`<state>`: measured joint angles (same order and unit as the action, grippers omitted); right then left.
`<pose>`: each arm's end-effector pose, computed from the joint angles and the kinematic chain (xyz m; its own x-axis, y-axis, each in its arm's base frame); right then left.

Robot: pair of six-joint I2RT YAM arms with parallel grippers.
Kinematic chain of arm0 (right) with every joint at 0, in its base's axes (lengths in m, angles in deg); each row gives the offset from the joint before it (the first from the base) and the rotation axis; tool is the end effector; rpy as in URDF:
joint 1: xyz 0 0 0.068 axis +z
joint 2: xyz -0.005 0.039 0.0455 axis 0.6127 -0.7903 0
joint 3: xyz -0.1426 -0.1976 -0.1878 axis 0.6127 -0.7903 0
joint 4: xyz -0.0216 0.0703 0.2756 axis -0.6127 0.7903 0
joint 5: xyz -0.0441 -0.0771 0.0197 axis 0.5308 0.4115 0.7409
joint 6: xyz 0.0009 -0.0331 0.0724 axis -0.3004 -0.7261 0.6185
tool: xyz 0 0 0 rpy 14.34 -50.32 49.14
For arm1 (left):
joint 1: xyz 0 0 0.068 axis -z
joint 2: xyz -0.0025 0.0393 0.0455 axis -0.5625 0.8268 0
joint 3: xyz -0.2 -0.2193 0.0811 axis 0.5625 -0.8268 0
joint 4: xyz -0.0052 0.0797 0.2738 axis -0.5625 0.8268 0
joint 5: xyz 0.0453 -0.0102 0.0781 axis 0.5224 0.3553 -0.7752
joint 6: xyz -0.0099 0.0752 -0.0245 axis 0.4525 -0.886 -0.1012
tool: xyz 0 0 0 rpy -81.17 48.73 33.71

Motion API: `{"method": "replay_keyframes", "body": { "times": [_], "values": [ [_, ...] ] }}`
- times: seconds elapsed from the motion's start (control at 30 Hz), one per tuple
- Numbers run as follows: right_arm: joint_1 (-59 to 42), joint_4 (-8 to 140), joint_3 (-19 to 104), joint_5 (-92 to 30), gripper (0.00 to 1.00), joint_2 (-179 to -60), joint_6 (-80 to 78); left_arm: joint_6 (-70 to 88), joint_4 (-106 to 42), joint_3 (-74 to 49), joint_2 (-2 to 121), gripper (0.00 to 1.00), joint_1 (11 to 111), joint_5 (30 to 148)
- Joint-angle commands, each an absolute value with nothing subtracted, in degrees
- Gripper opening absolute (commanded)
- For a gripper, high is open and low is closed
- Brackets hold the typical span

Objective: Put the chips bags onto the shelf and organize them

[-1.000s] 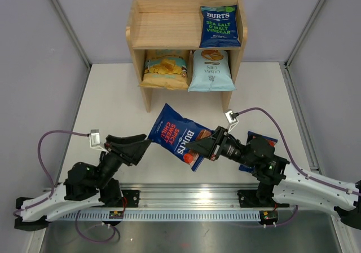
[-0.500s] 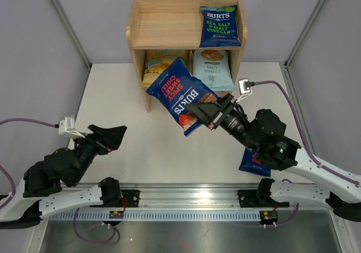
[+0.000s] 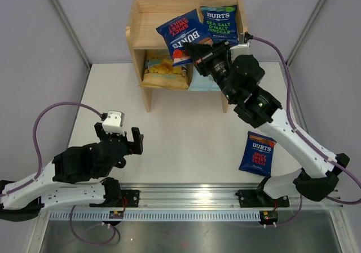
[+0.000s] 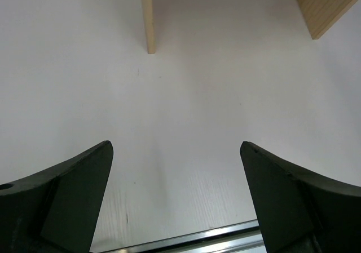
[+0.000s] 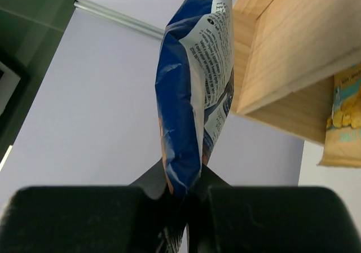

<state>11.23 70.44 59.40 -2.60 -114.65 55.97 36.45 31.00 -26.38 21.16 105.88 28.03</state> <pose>0.2300 0.2284 0.5691 -0.3745 0.8519 -0.3660 -0.3377 0.2423 0.9095 0.0829 -0.0764 0.3750 -0.3935 -0.0123 -0.9192 0.1733 0.9810 -0.0874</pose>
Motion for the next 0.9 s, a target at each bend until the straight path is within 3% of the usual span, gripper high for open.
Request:
{"method": "replay_keyframes", "body": {
  "times": [0.0,0.23,0.43,0.7,0.87],
  "values": [
    [9.3,71.9,68.3,2.0,0.11,-121.5,59.0,32.3,28.0,-27.9,18.8,0.99,105.9,28.7],
    [7.2,74.8,81.7,11.4,0.12,-132.8,62.0,32.8,28.1,-29.5,15.5,0.99,105.9,29.9],
    [4.7,76.5,88.2,11.9,0.15,-140.2,66.6,33.0,28.0,-29.9,12.5,0.99,105.9,29.5],
    [4.7,76.8,90.0,21.4,0.15,-144.8,72.5,33.4,28.2,-30.1,10.9,0.99,105.9,29.3],
    [4.8,82.3,95.3,22.9,0.22,-148.4,74.6,33.6,28.4,-30.1,11.0,0.99,105.9,29.2]
  ]
}}
